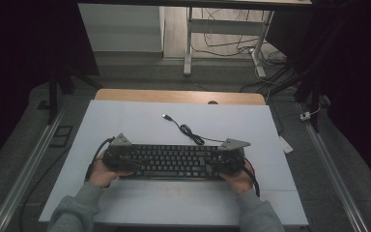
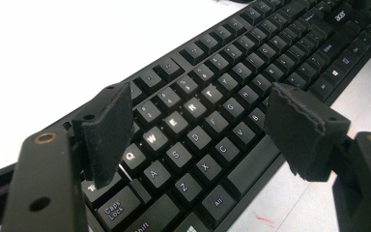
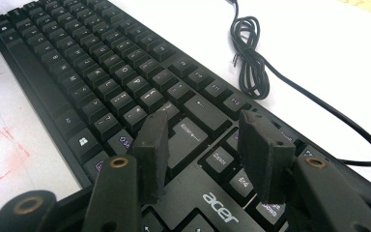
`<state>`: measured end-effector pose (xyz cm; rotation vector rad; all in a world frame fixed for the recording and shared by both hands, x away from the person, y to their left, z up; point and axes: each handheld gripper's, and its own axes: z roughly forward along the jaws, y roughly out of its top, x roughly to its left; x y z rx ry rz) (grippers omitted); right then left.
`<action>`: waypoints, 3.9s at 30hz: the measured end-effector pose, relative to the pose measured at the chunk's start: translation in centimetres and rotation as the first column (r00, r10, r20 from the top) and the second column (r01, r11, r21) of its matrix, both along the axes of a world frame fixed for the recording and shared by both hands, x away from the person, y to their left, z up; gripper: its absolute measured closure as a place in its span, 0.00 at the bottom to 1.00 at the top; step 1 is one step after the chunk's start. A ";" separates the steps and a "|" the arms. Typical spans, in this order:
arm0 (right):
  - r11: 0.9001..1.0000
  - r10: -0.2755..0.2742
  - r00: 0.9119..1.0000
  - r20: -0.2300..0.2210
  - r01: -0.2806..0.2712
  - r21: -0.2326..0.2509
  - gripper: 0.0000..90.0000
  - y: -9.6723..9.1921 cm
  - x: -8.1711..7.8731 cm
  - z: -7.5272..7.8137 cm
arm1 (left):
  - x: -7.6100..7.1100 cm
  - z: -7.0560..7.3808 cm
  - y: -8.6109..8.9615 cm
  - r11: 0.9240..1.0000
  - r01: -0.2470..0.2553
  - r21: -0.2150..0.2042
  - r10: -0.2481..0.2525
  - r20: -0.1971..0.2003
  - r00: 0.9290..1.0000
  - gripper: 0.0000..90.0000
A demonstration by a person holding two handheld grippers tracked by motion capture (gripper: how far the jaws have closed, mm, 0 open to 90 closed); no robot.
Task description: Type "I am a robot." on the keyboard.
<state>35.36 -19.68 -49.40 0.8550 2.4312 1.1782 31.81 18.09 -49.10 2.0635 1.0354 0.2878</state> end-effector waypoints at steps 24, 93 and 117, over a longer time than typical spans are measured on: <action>0.998 0.054 0.999 -0.002 -0.054 0.036 0.68 1.3 -0.5 0.8 | 0.0 -0.1 -0.1 1.000 -0.001 0.020 0.001 0.008 1.000 0.29; 0.991 0.136 0.991 -0.020 -0.136 -0.008 0.75 6.0 -0.5 -0.3 | 0.0 -0.4 -0.2 0.999 0.009 0.050 -0.009 0.011 1.000 0.29; 0.998 0.046 0.998 0.031 -0.047 0.030 0.59 1.5 -0.3 0.5 | -0.2 -0.3 -0.1 0.999 -0.010 0.051 0.009 0.034 0.999 0.28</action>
